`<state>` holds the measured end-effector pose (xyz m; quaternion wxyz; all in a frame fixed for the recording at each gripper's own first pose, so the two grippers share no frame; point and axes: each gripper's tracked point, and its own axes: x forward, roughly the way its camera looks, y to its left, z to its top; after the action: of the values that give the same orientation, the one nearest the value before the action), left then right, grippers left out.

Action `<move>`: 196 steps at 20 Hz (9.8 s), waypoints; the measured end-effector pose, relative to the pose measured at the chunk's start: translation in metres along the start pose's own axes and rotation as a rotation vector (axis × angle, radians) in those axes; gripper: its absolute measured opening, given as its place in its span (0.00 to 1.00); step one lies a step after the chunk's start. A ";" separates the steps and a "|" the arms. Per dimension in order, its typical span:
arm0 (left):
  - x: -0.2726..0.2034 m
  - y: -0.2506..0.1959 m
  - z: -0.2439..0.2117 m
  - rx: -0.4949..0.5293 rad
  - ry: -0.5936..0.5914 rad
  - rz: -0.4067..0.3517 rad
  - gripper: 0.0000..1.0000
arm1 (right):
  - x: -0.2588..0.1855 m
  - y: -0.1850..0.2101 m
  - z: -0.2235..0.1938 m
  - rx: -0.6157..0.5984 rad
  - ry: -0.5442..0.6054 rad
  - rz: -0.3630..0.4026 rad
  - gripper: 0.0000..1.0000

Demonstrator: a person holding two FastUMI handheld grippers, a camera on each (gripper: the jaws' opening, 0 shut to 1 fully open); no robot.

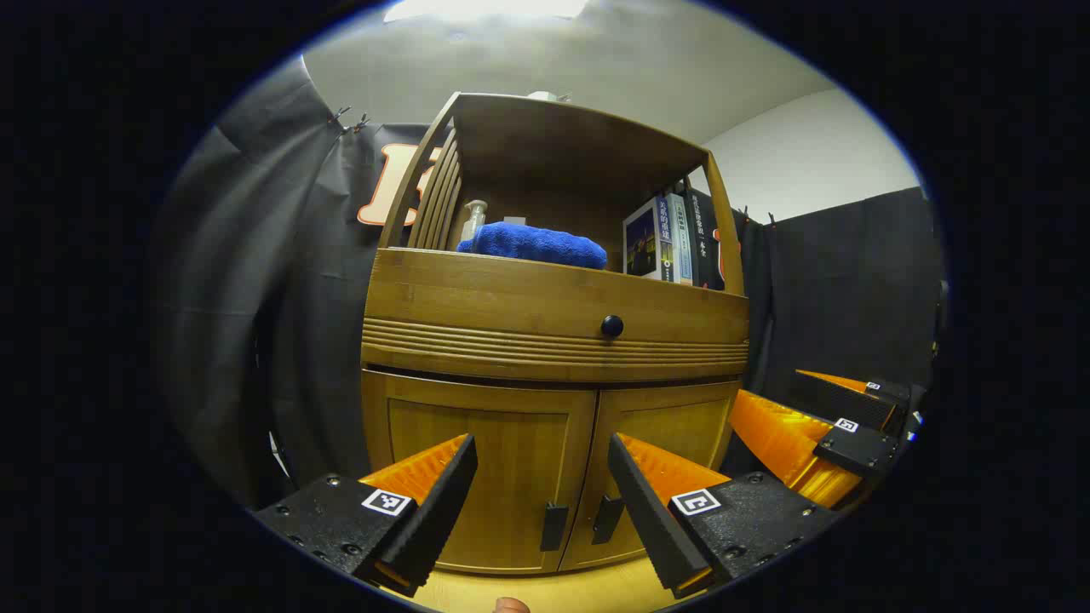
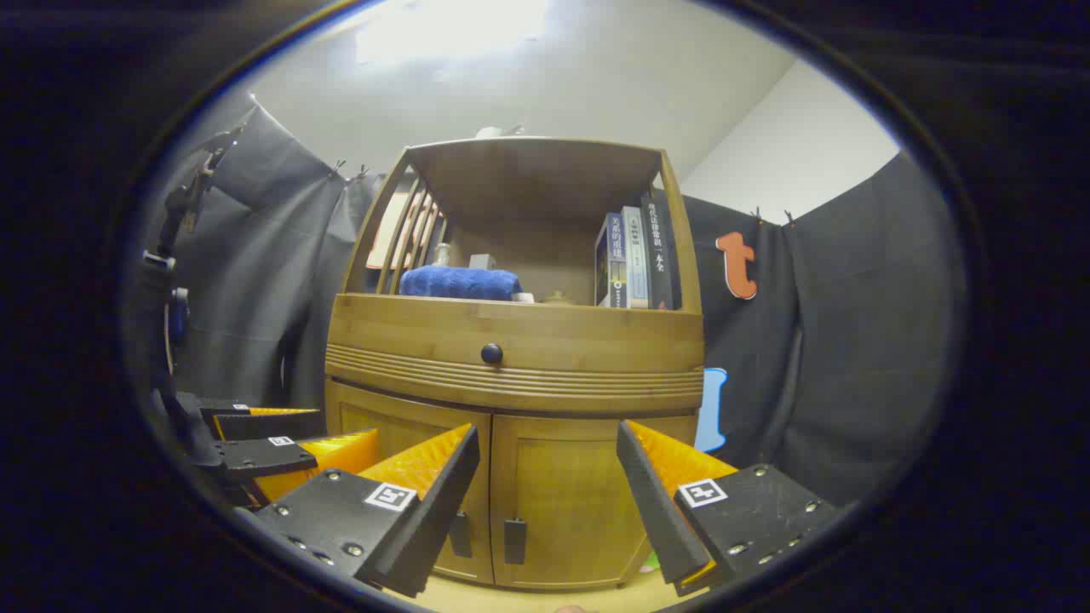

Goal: Open the right door of the double-door shoe cabinet with the right hand, and open the left door with the left hand.

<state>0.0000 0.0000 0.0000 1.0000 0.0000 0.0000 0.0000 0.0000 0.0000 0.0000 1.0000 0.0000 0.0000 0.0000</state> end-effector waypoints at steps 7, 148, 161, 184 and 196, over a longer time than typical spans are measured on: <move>0.004 0.007 -0.002 -0.010 0.006 0.003 0.95 | 0.005 0.010 -0.007 -0.003 0.018 0.015 0.96; 0.021 -0.009 -0.198 -0.004 0.332 0.032 0.30 | -0.132 -0.185 -0.174 0.045 0.400 -0.272 0.16; -0.040 0.015 -0.186 -0.030 0.341 0.058 0.29 | -0.107 -0.123 -0.197 0.065 0.431 -0.118 0.17; -0.119 0.089 -0.166 -0.075 0.356 0.200 0.09 | -0.046 0.005 -0.229 0.079 0.480 0.189 0.17; -0.137 0.125 -0.160 -0.034 0.326 0.224 0.02 | -0.036 0.038 -0.230 0.074 0.481 0.251 0.16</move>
<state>-0.1367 0.1253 -0.1601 0.9803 -0.0168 0.1621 0.1112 -0.0357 0.0375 -0.2303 0.9628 0.0363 0.2373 0.1241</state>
